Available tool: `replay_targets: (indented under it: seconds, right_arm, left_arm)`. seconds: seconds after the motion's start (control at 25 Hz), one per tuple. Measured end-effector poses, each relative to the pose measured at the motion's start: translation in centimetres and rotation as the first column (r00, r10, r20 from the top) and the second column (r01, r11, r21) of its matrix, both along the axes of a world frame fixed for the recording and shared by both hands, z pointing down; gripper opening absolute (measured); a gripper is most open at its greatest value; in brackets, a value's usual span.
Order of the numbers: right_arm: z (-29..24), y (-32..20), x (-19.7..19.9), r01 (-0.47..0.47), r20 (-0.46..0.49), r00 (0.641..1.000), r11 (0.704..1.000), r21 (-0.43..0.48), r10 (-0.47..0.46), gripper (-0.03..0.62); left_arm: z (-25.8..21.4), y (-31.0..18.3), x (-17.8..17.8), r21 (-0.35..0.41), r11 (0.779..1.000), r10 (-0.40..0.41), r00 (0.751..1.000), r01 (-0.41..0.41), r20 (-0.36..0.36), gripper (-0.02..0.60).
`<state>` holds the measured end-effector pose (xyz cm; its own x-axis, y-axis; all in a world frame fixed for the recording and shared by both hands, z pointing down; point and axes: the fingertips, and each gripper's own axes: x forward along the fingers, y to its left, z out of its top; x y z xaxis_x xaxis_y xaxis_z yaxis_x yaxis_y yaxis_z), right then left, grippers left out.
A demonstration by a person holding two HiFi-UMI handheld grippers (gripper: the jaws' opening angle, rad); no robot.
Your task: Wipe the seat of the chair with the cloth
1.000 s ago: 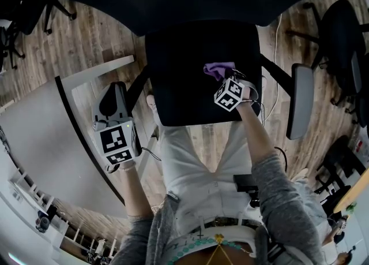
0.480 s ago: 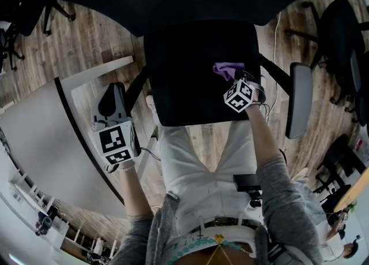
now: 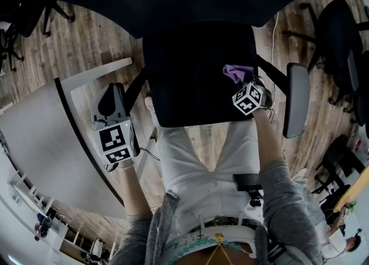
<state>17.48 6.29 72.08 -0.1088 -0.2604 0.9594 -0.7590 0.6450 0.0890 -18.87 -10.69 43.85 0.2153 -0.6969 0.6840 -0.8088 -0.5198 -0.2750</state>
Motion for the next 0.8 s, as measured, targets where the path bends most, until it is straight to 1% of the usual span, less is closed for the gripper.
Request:
replay_targets:
  seconds: [0.16,0.4,0.6,0.8]
  right_arm:
    - [0.06,0.39,0.74,-0.003,-0.005,1.0,1.0,-0.012,0.003,0.048]
    - [0.31,0.29,0.84,-0.014,0.011,1.0,0.999,-0.029,0.014,0.048]
    - [0.15,0.24,0.96,-0.028,0.028,0.999,1.0,0.004,0.028,0.048]
    - [-0.49,0.39,0.88,-0.055,0.065,0.997,0.997,0.045,0.052,0.048]
  left_arm:
    - [0.11,0.01,0.08,0.0,1.0,0.0,1.0,0.0,0.003,0.002]
    - [0.08,0.0,0.2,0.001,1.0,-0.001,1.0,0.001,0.004,0.002]
    - [0.1,-0.04,0.26,0.001,1.0,0.0,1.0,0.0,-0.002,0.002]
    - [0.09,0.02,0.35,-0.003,1.0,0.0,1.0,0.0,-0.01,0.003]
